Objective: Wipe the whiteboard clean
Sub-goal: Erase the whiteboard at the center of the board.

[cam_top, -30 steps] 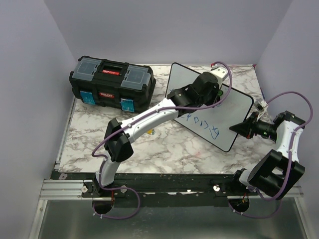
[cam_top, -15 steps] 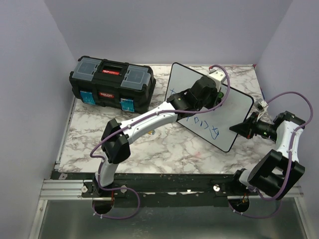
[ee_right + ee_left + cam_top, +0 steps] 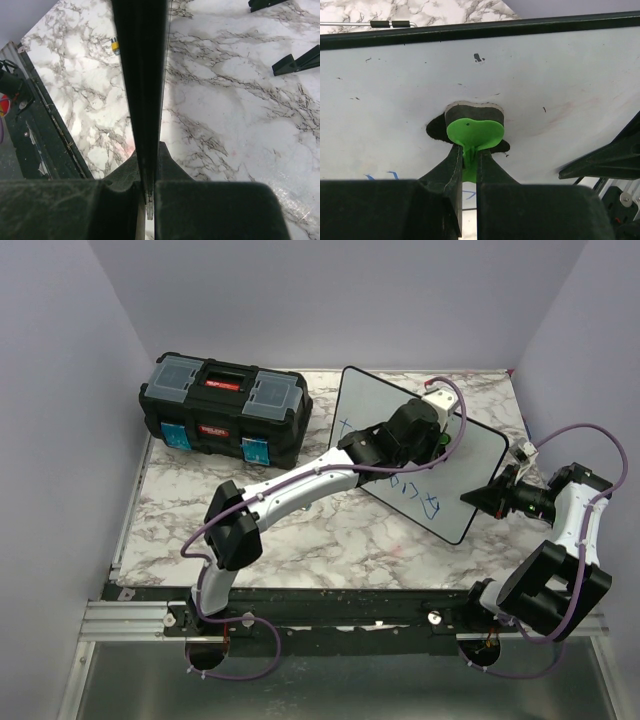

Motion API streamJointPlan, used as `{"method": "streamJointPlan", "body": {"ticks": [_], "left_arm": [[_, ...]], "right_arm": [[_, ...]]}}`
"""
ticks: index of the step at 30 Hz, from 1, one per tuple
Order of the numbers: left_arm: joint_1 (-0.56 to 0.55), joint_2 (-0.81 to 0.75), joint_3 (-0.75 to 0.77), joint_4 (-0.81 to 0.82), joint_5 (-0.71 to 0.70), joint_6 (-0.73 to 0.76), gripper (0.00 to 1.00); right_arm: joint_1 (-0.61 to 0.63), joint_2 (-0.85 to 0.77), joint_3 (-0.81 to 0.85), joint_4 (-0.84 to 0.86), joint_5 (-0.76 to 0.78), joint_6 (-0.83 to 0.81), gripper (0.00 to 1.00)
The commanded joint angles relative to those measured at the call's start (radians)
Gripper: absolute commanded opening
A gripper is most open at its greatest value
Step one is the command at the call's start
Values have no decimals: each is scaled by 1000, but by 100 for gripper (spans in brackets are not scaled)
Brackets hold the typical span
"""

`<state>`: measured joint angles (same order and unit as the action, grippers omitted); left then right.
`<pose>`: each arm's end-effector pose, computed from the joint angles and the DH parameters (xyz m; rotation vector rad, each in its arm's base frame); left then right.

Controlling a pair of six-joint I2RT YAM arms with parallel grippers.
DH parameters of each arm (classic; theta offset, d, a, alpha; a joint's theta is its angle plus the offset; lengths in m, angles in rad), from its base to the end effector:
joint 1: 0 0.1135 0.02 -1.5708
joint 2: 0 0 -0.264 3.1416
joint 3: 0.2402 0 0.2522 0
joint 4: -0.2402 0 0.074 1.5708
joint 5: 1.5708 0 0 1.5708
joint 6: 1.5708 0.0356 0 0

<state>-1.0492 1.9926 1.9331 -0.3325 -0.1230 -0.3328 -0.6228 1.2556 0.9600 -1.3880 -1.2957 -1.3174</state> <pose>0.2416 -0.4116 0.3579 0.6372 1.9421 -0.7734 0.1666 -0.0775 0.2674 -0.5852 1.8615 0.9247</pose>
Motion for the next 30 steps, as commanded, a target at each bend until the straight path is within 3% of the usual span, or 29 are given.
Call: {"method": "streamJointPlan", "body": {"ticks": [1, 8, 22, 30], "left_arm": [[33, 52, 115, -63, 0, 41, 0], [72, 54, 187, -87, 5, 49, 0], [-43, 34, 5, -13, 79, -28, 0], [-7, 35, 26, -26, 57, -2, 0]], "right_arm": [[24, -31, 5, -31, -39, -71, 1], [23, -30, 6, -31, -42, -70, 1], [23, -27, 5, -31, -39, -71, 1], [23, -29, 5, -31, -37, -71, 1]]}}
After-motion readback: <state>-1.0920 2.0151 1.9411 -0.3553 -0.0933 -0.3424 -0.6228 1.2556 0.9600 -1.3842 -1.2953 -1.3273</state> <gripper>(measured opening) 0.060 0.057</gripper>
